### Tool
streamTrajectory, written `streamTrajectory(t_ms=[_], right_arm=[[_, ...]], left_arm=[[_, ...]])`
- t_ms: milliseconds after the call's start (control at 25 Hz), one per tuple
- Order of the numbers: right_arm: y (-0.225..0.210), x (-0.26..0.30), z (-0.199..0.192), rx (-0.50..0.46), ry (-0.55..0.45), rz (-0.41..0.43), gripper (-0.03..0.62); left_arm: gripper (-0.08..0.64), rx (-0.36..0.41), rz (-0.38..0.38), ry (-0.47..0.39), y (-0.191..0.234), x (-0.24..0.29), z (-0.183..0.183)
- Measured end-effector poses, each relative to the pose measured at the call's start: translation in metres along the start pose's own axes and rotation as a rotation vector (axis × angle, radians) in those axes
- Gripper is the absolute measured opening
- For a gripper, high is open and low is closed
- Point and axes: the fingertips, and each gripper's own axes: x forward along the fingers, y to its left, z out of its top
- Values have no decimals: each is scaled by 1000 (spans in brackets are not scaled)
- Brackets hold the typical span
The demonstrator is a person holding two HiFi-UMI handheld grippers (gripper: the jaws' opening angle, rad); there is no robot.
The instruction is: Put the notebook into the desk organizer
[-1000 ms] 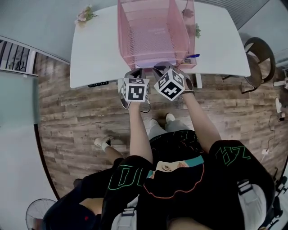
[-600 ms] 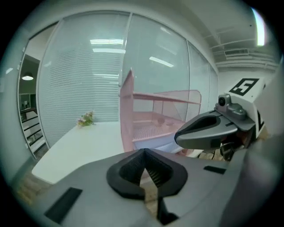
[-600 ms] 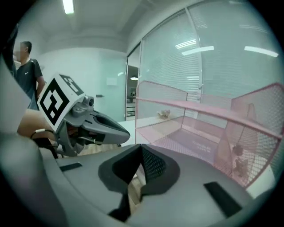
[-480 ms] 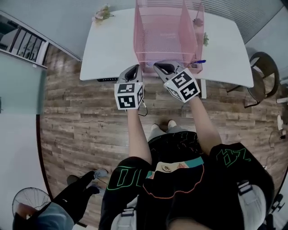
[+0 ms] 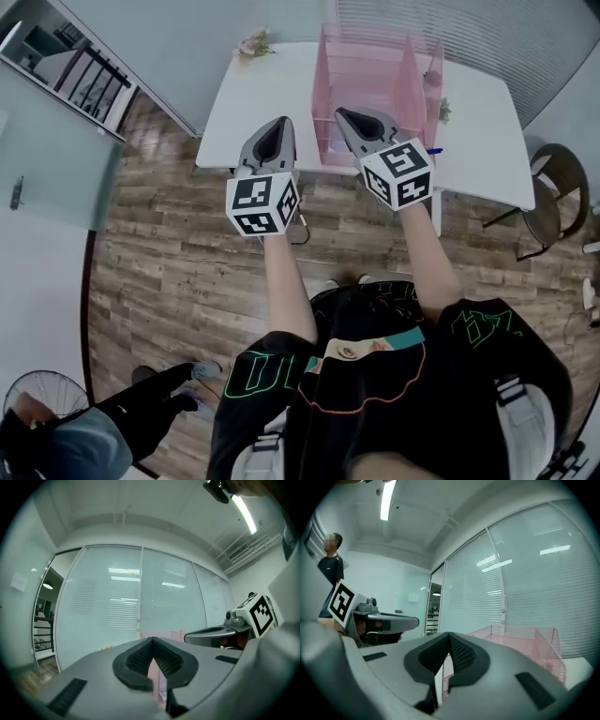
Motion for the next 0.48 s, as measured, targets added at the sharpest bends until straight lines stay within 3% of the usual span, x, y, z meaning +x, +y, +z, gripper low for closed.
streamTrajectory(t_ms=[200, 480], right_arm=[[-18, -12, 14, 17, -39, -125, 2], [-17, -26, 12, 38, -32, -119, 2]], left_arm=[[-2, 4, 58, -73, 5, -11, 15], [-2, -34, 136, -65, 16, -19, 8]])
